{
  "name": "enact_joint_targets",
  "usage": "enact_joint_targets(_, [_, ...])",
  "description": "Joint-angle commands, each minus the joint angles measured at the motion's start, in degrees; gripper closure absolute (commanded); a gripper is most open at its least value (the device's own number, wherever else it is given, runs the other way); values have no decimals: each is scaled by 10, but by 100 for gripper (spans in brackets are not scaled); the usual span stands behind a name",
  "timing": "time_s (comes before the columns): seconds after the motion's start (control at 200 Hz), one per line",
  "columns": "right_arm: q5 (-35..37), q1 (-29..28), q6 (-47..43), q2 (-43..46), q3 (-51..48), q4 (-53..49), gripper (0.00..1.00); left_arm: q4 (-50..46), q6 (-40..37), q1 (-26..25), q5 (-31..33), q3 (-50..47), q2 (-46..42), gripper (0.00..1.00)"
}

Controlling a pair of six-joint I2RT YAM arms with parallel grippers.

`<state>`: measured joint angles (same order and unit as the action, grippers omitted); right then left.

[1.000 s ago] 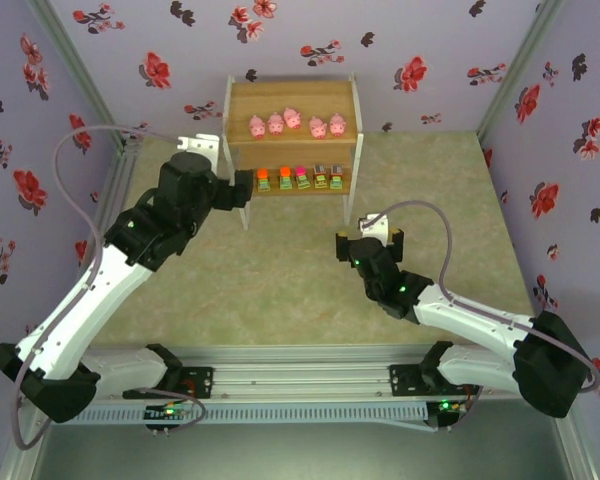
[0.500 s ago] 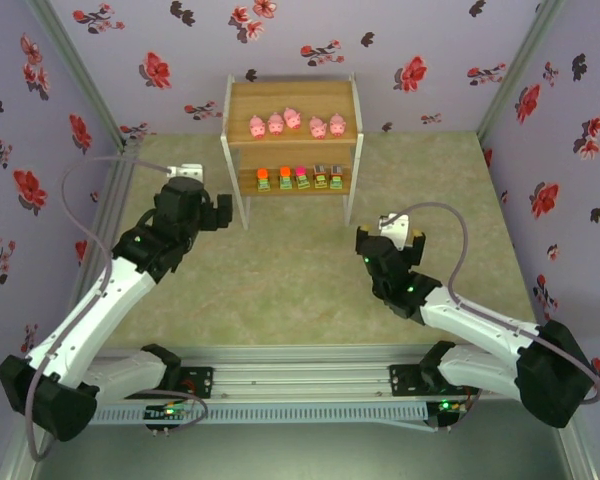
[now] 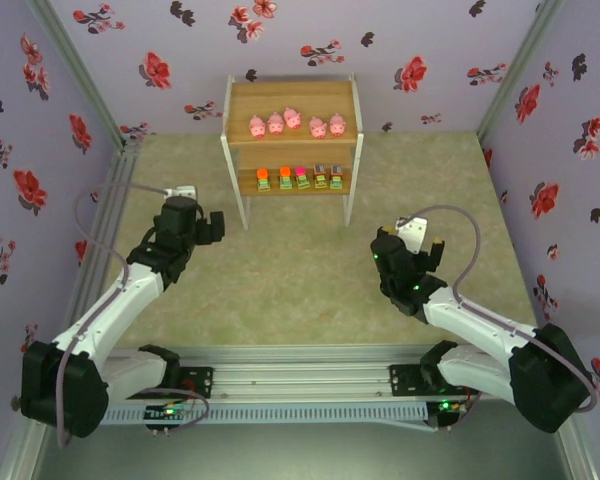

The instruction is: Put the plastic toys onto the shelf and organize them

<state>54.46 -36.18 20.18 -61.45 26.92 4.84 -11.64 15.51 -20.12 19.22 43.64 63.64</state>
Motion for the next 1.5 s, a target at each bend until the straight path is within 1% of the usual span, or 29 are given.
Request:
enact_joint_targets(0.0, [24, 8, 19, 10, -7, 20, 1, 91, -19, 21, -28, -22, 0, 0])
enact_joint_targets(0.145, [15, 15, 21, 22, -13, 23, 1, 130, -15, 45, -57, -42, -1, 0])
enact_joint_targets(0.31, [2, 19, 21, 21, -16, 28, 1, 156, -15, 67, -81, -48, 20, 0])
enact_joint_targets(0.535, [-9, 21, 18, 10, -16, 36, 1, 222, -33, 72, -86, -86, 7, 0])
enact_joint_targets(0.67, [-18, 21, 14, 5, -16, 42, 1, 246, -47, 75, -83, -102, -3, 0])
enact_joint_targets(0.86, [-58, 21, 10, 6, -18, 59, 1, 291, -68, 77, -74, -130, -15, 0])
enact_joint_targets(1.04, [-88, 20, 5, -6, -15, 70, 1, 334, -79, 79, -47, -167, -38, 0])
enact_joint_targets(1.13, [-99, 20, 4, -13, -10, 69, 1, 365, -97, 78, -31, -184, -42, 0])
enact_joint_targets(1.34, [-104, 20, 2, -15, -9, 72, 1, 399, -133, 78, 20, -221, -51, 0])
enact_joint_targets(1.4, [-108, 20, 1, -17, -10, 75, 1, 415, -158, 79, 21, -226, -49, 0])
enact_joint_targets(1.495, [-113, 20, 0, -22, -7, 76, 1, 412, -164, 81, 27, -219, -40, 0])
